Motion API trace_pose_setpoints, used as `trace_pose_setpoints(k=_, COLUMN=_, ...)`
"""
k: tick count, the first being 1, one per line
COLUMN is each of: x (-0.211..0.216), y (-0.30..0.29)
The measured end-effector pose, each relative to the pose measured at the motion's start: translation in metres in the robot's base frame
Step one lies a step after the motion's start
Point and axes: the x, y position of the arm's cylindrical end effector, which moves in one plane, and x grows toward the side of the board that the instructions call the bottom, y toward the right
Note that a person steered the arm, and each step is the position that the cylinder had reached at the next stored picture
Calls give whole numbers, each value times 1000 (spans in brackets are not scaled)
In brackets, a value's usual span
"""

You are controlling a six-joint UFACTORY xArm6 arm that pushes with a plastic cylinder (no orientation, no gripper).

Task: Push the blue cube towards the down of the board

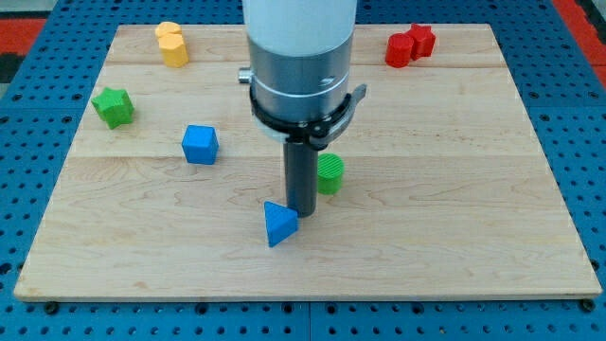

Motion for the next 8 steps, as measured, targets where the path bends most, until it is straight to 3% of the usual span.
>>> trace_pose_setpoints(k=2, x=-26, y=-7)
trace_pose_setpoints(k=5, x=-153, y=-39)
trace_pose_setpoints(k=8, x=-122, y=-174)
